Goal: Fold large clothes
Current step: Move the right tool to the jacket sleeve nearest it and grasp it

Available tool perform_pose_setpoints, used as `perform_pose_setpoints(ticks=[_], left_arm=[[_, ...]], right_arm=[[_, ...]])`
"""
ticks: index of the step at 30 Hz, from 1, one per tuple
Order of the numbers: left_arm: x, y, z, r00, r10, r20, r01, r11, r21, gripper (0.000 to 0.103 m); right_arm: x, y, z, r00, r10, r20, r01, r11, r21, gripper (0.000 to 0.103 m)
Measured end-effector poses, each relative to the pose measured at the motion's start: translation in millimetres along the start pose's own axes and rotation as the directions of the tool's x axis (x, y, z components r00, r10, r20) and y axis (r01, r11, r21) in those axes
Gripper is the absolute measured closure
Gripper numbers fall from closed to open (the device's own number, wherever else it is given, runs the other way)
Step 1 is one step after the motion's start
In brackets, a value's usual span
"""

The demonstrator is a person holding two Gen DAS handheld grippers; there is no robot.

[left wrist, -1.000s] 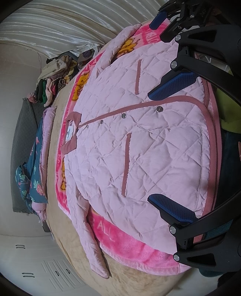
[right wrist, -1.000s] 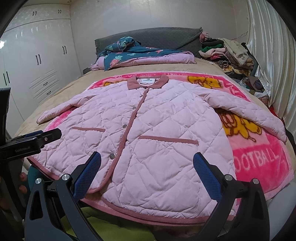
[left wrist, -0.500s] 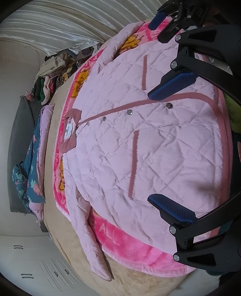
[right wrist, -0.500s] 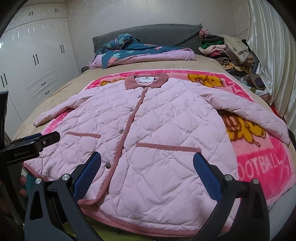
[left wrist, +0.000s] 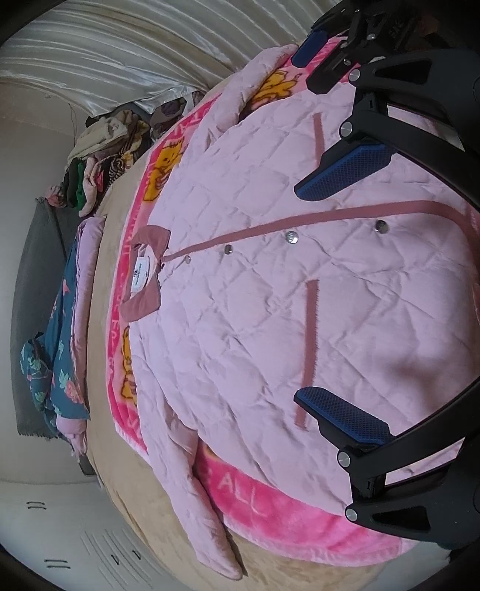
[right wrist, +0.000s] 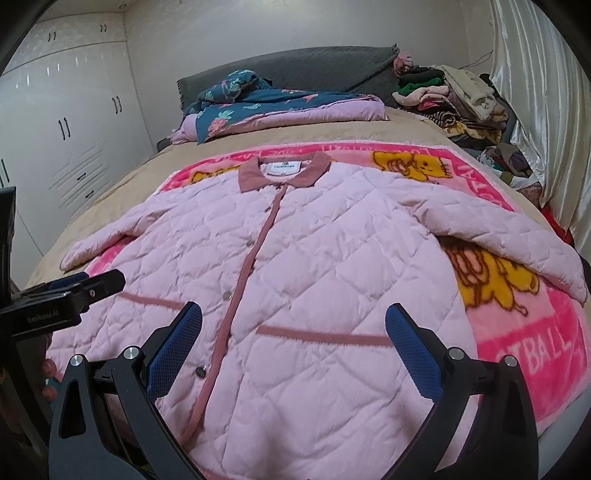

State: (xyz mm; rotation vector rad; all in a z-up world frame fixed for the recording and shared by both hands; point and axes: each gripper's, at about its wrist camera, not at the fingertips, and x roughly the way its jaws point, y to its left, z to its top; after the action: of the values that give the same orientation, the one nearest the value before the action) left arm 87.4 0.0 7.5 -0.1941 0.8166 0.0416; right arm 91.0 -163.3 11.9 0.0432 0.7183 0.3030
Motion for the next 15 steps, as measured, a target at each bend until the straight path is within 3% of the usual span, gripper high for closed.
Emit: perform_pose_setpoints(ticks=[15], left_arm=[[33.1, -19.8, 48.5, 0.999, -0.052, -0.009, 0.052, 0.999, 0.011, 0.008]], right_arm=[[25.0, -35.2, 45.5, 0.999, -0.028, 0.027, 0.026, 0.997, 0.072, 0.004]])
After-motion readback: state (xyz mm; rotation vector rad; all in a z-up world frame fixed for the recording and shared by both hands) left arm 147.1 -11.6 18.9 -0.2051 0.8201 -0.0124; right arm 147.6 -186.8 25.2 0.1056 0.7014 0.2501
